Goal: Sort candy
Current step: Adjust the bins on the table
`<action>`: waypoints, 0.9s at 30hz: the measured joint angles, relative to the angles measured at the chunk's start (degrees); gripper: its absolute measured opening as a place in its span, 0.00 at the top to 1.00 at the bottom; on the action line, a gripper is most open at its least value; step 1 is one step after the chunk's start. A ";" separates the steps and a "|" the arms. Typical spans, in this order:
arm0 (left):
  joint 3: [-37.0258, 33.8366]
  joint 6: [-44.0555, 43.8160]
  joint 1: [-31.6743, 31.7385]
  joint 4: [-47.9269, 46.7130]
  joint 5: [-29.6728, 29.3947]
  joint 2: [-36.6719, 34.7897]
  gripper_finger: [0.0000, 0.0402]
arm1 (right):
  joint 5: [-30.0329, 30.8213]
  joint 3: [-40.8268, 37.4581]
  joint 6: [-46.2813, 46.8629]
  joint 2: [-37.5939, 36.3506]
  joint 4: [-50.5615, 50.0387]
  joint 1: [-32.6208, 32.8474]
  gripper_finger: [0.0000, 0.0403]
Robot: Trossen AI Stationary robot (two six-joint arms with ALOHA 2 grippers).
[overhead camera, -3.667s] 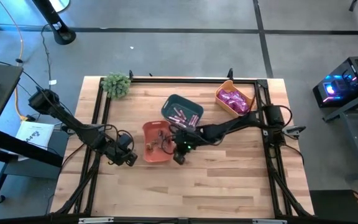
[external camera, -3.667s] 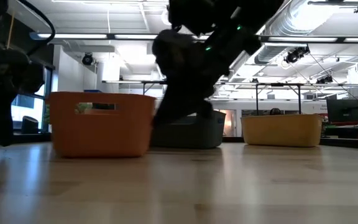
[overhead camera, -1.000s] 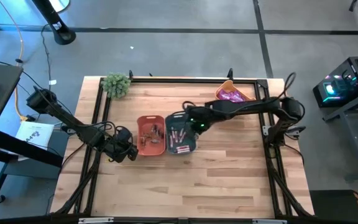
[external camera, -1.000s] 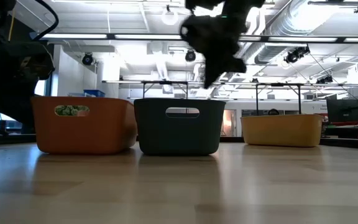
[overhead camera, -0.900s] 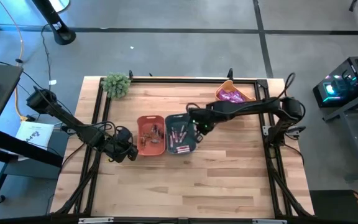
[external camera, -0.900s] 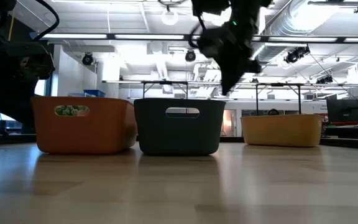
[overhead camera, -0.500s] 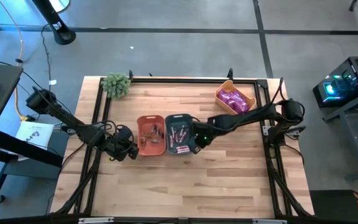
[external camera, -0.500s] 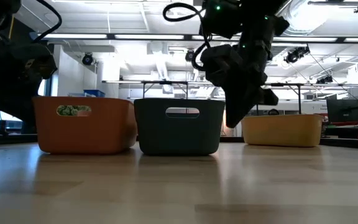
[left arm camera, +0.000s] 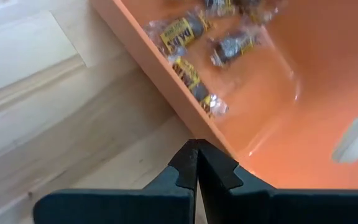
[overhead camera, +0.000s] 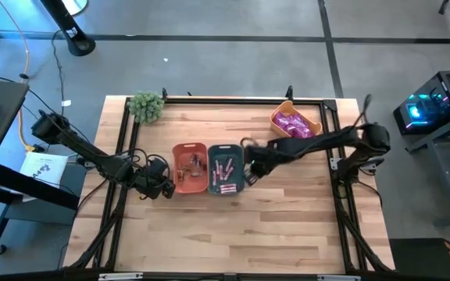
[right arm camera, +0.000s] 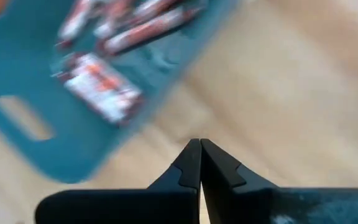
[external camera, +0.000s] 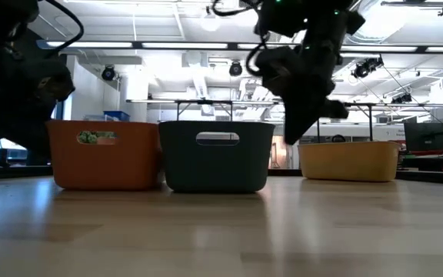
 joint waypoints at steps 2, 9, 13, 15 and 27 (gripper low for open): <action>0.00 0.96 -0.01 -0.05 1.25 0.00 1.00 | 2.36 0.02 -1.81 -2.24 -4.44 -2.18 1.00; 0.00 1.86 -0.02 -0.58 3.38 0.00 1.00 | 14.23 0.07 -6.98 -8.44 -22.65 -13.64 1.00; 0.01 -0.51 -0.02 -0.53 3.33 0.00 1.00 | 18.00 -0.75 -9.91 -10.11 -28.48 -22.48 1.00; 0.00 -0.74 -0.02 -0.15 3.33 0.00 1.00 | 18.56 -1.60 -11.32 -10.53 -28.72 -26.21 1.00; 0.02 -2.27 -0.02 1.25 3.05 0.00 1.00 | 7.88 -13.95 -11.72 -10.98 -27.67 -32.26 1.00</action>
